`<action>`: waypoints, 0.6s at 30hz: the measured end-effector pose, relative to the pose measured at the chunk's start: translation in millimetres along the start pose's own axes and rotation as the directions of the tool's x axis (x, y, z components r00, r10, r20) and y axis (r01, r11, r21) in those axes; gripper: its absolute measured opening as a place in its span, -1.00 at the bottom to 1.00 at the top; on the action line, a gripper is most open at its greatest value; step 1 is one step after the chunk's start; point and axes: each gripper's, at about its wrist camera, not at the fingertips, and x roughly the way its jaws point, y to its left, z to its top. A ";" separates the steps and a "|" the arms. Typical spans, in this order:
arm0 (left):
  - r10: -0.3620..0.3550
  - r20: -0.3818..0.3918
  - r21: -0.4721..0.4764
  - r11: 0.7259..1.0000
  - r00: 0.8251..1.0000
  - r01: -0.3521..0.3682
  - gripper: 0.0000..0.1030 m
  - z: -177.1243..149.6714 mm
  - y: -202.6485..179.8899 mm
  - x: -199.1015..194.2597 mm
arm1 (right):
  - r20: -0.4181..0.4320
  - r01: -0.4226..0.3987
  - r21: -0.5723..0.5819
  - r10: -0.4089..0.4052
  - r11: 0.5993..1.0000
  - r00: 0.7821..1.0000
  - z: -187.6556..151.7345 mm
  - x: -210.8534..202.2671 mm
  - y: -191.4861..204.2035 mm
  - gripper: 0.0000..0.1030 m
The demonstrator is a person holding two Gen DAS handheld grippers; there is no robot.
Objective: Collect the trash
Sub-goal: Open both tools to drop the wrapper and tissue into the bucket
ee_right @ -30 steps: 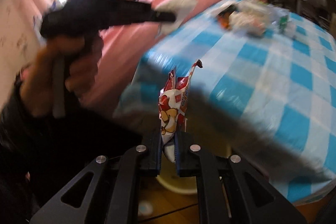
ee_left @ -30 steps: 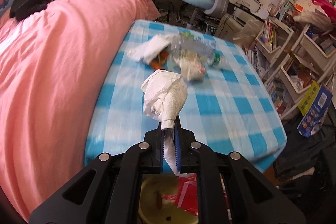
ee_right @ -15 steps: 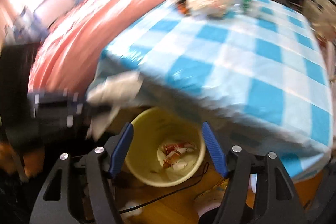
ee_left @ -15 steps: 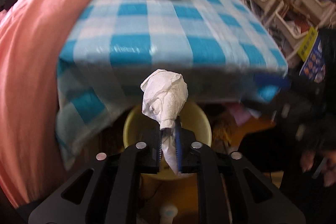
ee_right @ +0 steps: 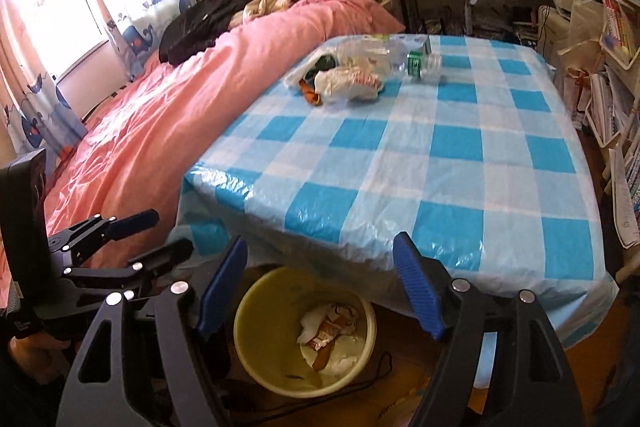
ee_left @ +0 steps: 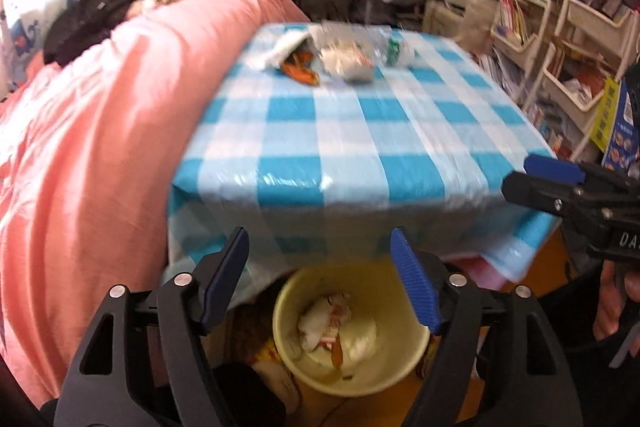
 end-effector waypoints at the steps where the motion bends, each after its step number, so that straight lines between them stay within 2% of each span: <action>1: 0.005 0.009 -0.004 1.000 1.000 -0.005 0.40 2.1 0.9 0.1 | 0.004 0.003 -0.005 -0.003 1.000 1.000 0.1 -0.5 0.2 0.41; 18: 0.012 0.056 -0.036 0.999 0.998 -0.010 0.52 8.5 3.0 -1.1 | 0.049 0.023 -0.059 -0.020 0.998 0.999 2.7 3.2 8.5 0.46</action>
